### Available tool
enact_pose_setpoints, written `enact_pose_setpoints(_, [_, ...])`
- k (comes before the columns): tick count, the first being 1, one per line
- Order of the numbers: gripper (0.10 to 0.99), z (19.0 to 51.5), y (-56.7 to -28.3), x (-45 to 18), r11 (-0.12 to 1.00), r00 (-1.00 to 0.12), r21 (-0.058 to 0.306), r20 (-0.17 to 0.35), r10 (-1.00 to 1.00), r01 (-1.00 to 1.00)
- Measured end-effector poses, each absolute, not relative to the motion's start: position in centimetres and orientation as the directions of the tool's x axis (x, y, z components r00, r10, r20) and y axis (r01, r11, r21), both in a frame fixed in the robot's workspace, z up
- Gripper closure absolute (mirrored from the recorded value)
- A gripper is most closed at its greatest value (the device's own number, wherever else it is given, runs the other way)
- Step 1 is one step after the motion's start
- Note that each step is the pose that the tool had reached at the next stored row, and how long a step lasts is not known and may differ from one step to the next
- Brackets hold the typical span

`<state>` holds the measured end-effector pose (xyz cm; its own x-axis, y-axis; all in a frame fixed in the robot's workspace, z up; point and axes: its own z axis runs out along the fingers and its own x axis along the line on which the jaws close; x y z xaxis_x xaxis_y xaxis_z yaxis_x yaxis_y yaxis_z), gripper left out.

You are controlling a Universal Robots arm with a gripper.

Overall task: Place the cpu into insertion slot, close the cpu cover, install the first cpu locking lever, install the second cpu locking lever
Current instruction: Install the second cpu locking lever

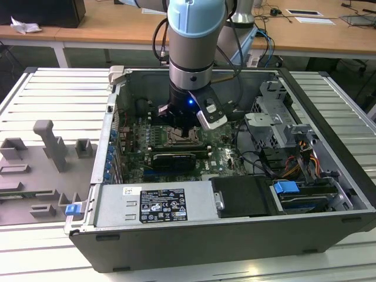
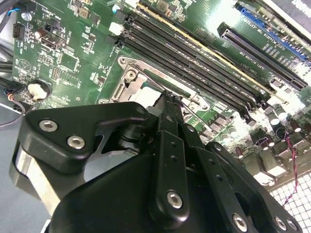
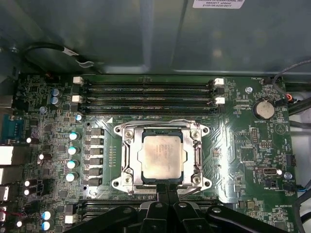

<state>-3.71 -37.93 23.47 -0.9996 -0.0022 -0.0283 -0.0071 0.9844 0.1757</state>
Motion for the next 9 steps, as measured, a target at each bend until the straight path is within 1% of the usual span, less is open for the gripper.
enact_pose_setpoints(9, [0.98,23.42,-38.53,-3.78,0.984,-1.0,0.176,-0.028,-0.002,-0.007])
